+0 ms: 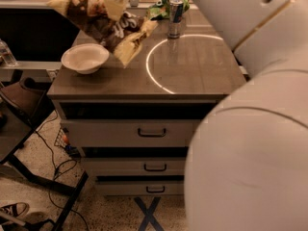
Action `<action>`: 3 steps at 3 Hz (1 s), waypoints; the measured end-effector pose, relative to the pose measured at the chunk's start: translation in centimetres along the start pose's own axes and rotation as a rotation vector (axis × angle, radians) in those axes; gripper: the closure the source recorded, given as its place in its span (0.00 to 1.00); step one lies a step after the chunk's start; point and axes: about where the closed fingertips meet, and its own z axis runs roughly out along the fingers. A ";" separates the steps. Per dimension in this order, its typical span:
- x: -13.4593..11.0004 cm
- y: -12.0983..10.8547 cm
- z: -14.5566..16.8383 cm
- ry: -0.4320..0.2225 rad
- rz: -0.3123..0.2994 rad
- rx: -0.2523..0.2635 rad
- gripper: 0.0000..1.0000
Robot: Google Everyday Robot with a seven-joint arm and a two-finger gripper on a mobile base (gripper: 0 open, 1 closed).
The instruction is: Place brown chip bag into paper bowl
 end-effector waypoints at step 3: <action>-5.6 1.6 5.5 -0.034 -0.095 -0.121 1.00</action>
Offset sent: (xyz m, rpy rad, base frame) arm 0.0193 0.0769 -0.0328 0.0018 0.1000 0.1570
